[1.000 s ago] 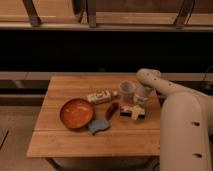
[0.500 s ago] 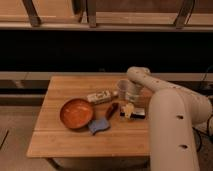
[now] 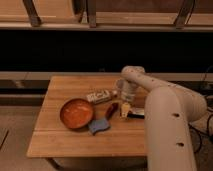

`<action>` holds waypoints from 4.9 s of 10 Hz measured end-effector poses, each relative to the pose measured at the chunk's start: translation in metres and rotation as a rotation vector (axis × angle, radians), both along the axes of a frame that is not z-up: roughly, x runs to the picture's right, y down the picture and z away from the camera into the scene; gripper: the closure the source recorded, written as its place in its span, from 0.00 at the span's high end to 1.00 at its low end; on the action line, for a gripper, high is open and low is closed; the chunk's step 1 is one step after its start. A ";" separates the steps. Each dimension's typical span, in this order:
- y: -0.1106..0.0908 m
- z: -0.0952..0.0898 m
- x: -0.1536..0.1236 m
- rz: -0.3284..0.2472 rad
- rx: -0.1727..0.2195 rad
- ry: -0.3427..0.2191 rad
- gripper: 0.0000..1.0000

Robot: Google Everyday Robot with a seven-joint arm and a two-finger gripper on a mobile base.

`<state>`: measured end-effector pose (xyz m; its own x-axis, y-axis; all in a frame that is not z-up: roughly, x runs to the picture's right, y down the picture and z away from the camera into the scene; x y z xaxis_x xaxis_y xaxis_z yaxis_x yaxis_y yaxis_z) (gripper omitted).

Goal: Place the eraser in the ceramic cup

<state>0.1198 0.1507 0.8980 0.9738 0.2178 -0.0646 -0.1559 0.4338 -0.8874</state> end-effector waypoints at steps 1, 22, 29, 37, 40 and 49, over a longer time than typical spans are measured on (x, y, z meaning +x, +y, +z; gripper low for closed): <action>0.002 -0.001 0.001 0.004 -0.006 0.006 0.65; -0.247 -0.134 -0.047 0.300 0.596 0.235 0.00; -0.339 -0.153 -0.055 0.543 0.906 -0.191 0.00; -0.328 -0.132 -0.035 0.842 0.804 -0.076 0.00; -0.315 -0.112 -0.011 0.940 0.790 0.008 0.00; -0.285 -0.083 -0.045 0.925 0.745 -0.070 0.00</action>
